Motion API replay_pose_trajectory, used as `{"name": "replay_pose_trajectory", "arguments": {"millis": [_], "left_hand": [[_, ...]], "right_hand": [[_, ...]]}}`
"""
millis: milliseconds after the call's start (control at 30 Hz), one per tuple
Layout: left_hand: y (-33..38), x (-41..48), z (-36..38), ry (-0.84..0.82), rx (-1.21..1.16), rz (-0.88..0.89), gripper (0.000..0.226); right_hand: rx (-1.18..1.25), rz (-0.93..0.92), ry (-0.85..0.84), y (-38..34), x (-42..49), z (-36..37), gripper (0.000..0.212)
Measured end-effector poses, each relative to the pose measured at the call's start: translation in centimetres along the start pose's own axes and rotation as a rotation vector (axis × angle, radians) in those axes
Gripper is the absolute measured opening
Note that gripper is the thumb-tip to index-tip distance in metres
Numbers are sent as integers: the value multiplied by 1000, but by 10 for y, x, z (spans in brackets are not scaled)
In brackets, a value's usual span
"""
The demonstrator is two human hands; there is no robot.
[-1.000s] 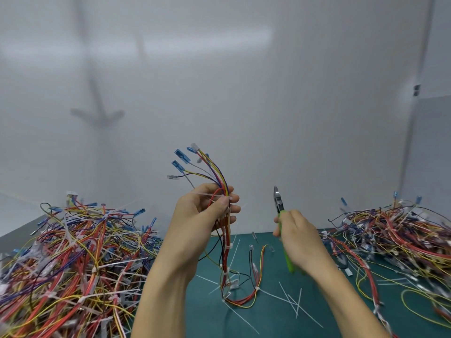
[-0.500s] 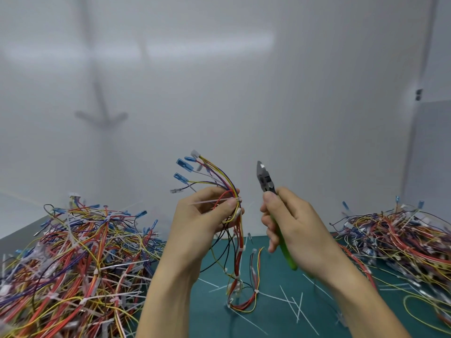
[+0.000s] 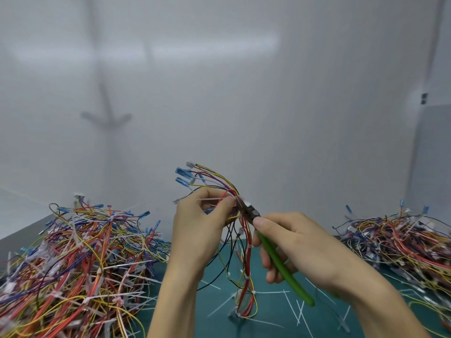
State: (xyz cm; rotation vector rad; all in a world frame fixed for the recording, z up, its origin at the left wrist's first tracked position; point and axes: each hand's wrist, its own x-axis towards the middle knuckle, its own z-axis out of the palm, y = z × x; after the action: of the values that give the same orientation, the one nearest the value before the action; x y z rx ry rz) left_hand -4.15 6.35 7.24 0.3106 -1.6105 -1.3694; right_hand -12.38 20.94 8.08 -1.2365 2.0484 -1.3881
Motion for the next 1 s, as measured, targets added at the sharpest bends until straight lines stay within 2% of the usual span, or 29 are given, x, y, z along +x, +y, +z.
{"name": "replay_pose_trajectory", "arguments": {"millis": [500,1000], "left_hand": [[4,-5,4,-87,233,190,15],[4,-6,7,-54,314,291,18]], "right_hand": [[38,124,-42,-8,-7,-3,44],[37,113,48,-7,-2,6,47]]}}
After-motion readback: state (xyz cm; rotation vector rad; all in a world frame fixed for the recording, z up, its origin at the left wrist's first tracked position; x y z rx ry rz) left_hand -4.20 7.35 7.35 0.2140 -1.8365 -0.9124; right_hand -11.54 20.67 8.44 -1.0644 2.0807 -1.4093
